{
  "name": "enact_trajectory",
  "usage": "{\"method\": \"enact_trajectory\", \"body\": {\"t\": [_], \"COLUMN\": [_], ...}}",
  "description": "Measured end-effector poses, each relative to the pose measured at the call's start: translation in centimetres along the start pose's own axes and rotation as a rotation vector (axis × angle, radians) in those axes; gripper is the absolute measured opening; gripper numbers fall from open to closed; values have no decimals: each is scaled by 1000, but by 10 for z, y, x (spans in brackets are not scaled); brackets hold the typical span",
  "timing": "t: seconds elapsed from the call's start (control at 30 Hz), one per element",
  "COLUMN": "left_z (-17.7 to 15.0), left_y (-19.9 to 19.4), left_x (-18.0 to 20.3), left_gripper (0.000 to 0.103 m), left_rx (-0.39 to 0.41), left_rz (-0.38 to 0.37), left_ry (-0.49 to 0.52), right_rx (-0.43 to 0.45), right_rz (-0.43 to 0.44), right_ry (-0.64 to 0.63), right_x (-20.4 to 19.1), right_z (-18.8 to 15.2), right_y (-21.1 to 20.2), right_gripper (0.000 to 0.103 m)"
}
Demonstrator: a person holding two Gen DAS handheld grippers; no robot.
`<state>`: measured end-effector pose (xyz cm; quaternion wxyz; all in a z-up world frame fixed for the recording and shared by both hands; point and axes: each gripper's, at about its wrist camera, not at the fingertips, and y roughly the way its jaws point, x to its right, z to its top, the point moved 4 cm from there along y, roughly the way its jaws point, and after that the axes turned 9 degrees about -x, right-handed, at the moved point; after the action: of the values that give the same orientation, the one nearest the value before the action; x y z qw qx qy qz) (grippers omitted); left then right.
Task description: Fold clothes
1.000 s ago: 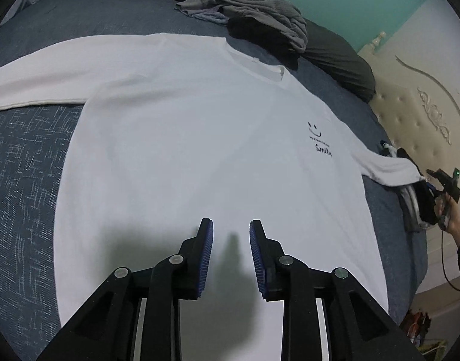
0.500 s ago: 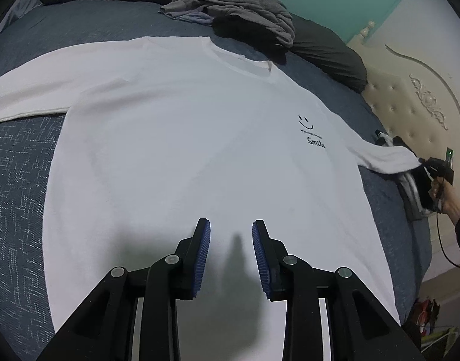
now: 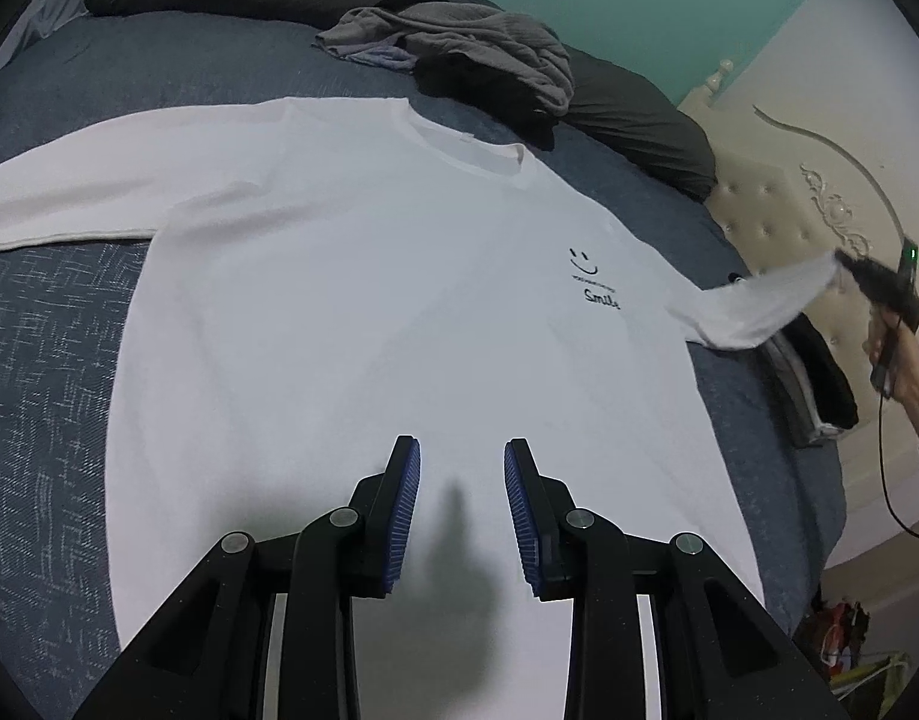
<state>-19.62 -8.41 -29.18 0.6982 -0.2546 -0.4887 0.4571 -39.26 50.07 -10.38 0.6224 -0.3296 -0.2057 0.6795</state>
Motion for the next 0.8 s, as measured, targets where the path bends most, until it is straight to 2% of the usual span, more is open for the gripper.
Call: {"method": "enact_trajectory", "body": {"t": [0.2, 0.4, 0.5, 0.6, 0.8], "left_z": [-2, -2, -5, -10, -20], "left_y": [-22, -51, -61, -67, -60], "left_x": [1, 2, -1, -3, -8], "left_gripper": [32, 32, 32, 32, 32], "left_rx": [8, 39, 46, 47, 25], "left_rz": [-13, -36, -43, -43, -48], "left_ry": [7, -1, -8, -12, -26], "right_rx": [-32, -108, -176, -265, -432], "right_rz": [174, 324, 389, 403, 436], "right_ry": [-92, -221, -288, -362, -368], "right_x": [-120, -251, -310, -355, -398], "right_z": [8, -25, -63, -118, -219], "right_y": [-9, -14, -6, 18, 71], "right_gripper": [4, 4, 4, 4, 4]}}
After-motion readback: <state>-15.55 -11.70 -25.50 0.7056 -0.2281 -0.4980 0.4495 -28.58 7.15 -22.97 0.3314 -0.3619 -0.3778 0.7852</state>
